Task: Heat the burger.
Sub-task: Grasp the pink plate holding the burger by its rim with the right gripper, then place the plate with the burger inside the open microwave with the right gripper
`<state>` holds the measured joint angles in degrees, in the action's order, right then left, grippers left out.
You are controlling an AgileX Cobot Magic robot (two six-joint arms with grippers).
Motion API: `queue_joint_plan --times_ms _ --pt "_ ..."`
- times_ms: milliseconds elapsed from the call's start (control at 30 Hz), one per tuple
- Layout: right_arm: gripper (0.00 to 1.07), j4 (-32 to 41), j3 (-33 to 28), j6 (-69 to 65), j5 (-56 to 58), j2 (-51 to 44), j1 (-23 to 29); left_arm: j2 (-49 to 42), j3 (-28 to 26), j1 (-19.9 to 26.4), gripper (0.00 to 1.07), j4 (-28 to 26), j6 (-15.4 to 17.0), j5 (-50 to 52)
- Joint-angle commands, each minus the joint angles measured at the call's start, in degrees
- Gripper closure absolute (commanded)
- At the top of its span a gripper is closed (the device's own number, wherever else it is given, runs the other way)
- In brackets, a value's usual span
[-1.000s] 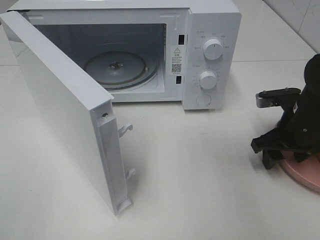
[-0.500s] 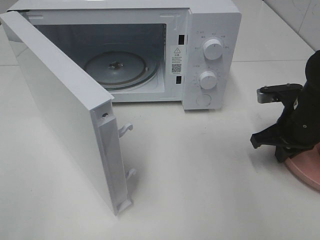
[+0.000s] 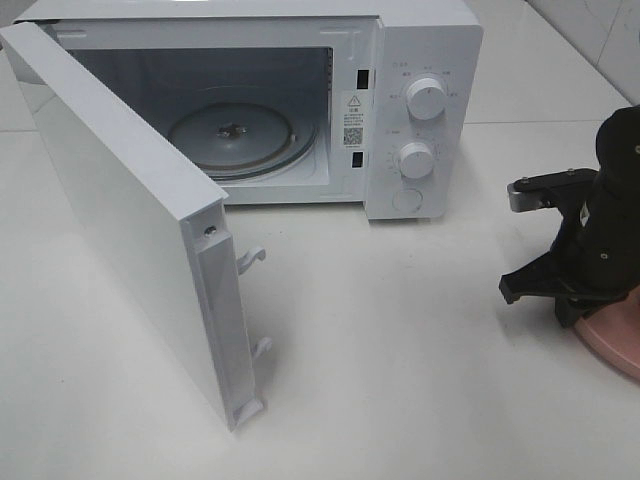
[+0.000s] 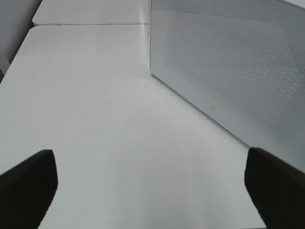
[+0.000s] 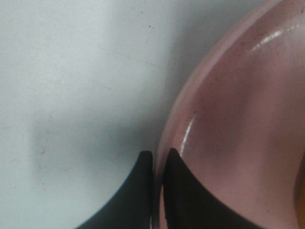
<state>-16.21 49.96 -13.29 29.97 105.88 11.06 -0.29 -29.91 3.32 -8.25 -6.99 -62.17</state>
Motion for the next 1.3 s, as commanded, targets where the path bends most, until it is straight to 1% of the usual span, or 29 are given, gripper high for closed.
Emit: queue_joint_plan --times_ms 33,67,133,200,233,333,400,600,667,1067,1300 --pt "1.07 -2.6 -0.4 -3.5 1.5 0.3 1.5 -0.9 0.2 0.2 0.07 -0.1 0.0 0.7" --pt "1.07 -2.6 -0.4 -3.5 1.5 0.3 1.5 -0.9 0.2 0.2 0.07 -0.1 0.0 0.7" --pt "1.07 -6.3 -0.4 -6.9 3.2 -0.6 3.2 -0.9 0.2 0.2 0.07 -0.1 0.0 0.7" --pt "1.07 -7.0 -0.4 -7.6 3.7 -0.9 3.6 -0.9 0.2 0.2 0.07 -0.1 0.0 0.7" --pt "1.07 -9.1 -0.4 -9.1 4.5 -1.0 4.4 -0.9 0.2 0.2 0.07 -0.1 0.0 0.7" --pt "1.07 -10.1 -0.4 -9.7 4.8 -1.1 4.7 -0.9 0.2 0.2 0.07 -0.1 0.0 0.7" --pt "1.07 -12.8 -0.4 -12.3 6.6 -1.2 6.1 -0.9 0.2 0.2 0.07 -0.1 0.0 0.7" --pt "1.07 -14.8 -0.4 -14.0 9.0 -1.2 8.0 -0.9 0.2 0.2 0.07 -0.1 0.0 0.7" --pt "1.07 -17.1 -0.4 -16.0 11.1 -1.2 9.7 -0.9 0.2 0.2 0.07 -0.1 0.0 0.7" --pt "1.07 -20.7 -0.4 -19.1 16.0 -1.3 13.6 -0.9 0.2 0.2 0.07 -0.1 0.0 0.7" --pt "1.07 -21.2 -0.4 -19.5 17.4 -5.0 15.8 -0.9 0.2 0.2 0.07 -0.1 0.0 0.7"
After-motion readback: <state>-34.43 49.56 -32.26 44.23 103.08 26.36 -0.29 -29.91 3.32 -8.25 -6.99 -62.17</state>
